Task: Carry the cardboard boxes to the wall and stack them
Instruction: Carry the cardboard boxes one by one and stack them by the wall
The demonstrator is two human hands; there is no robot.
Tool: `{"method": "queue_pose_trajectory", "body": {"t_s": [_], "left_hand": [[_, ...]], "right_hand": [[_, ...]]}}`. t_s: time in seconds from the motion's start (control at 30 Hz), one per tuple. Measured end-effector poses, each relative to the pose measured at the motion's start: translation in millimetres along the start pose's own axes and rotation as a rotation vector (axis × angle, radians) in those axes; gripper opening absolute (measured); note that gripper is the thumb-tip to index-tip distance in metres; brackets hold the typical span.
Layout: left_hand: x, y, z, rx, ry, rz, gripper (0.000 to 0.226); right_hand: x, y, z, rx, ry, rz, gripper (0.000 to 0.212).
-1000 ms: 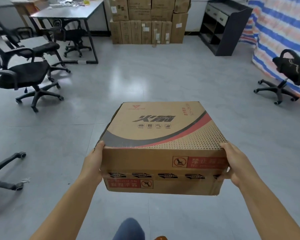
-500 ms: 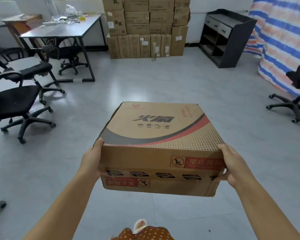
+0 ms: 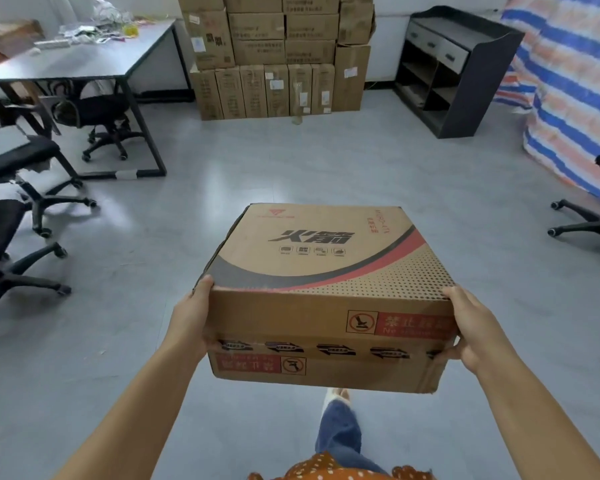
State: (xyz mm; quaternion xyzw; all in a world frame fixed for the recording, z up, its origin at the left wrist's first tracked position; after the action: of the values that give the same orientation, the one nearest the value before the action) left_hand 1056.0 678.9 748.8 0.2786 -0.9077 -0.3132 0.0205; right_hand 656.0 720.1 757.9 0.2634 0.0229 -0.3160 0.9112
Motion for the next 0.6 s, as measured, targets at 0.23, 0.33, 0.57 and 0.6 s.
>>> {"method": "queue_pose_trajectory", "body": {"t_s": [0.23, 0.33, 0.57, 0.6], "left_hand": [[108, -62, -72, -0.017, 0.087, -0.059, 0.029], [143, -85, -97, -0.01, 0.138, -0.074, 0.026], [210, -175, -167, -0.008, 0.12, -0.069, 0.03], [220, -191, -178, -0.003, 0.113, -0.071, 0.03]], "right_hand": [[57, -133, 109, -0.036, 0.038, 0.062, 0.022], [79, -174, 151, -0.058, 0.032, 0.066, 0.018], [154, -261, 217, -0.065, 0.059, 0.099, 0.018], [168, -275, 226, -0.068, 0.064, 0.097, 0.018]]}}
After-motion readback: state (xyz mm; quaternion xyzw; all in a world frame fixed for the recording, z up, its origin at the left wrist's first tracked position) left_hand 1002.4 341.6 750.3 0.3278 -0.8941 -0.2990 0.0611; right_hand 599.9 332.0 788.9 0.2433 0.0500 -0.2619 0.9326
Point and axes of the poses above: each hand's wrist, its own y-axis away from the middle knuckle, its own x-axis out of the palm, z = x × y, the point moved 9 cm from there along -y, towards the middle knuckle, and after that the axes turned 7 degrees about -z, right-handed, at the moved point
